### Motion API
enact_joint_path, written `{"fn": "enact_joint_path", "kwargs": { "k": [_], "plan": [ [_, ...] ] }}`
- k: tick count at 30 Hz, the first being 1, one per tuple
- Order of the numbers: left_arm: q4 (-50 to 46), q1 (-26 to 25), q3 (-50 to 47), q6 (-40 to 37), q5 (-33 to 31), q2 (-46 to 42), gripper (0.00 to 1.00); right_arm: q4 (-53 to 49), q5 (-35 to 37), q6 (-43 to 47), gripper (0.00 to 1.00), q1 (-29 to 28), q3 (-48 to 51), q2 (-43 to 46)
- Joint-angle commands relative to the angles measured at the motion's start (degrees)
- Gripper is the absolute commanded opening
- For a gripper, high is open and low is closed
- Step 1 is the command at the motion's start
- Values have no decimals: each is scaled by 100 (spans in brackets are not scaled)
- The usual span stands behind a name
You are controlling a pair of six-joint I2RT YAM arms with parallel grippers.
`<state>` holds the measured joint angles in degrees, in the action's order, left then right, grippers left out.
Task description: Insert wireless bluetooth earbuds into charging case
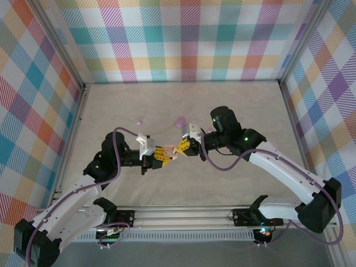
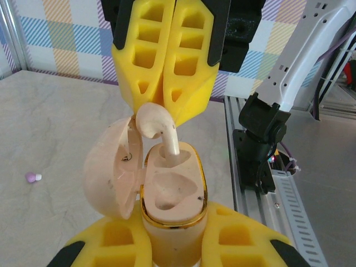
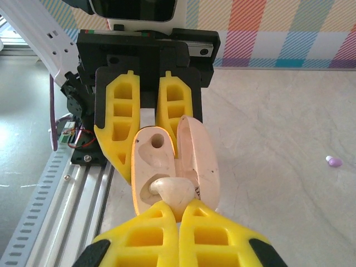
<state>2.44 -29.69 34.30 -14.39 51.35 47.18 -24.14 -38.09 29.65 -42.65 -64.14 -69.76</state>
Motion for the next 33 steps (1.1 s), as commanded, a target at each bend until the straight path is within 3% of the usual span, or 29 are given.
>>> {"fn": "enact_joint_path", "kwargs": {
  "k": [1,9,22,33],
  "plan": [
    [286,52,68,-27,52,-95,0,-661,-190,340,6,12,-194,-123],
    [220,51,68,-74,2,-127,0,-1047,-85,596,6,3,-386,-226],
    [251,51,59,-212,-133,14,0,99,564,-272,2,-22,89,327],
    [267,49,28,-439,-487,81,0,341,725,-290,0,-103,156,448]
  ]
}}
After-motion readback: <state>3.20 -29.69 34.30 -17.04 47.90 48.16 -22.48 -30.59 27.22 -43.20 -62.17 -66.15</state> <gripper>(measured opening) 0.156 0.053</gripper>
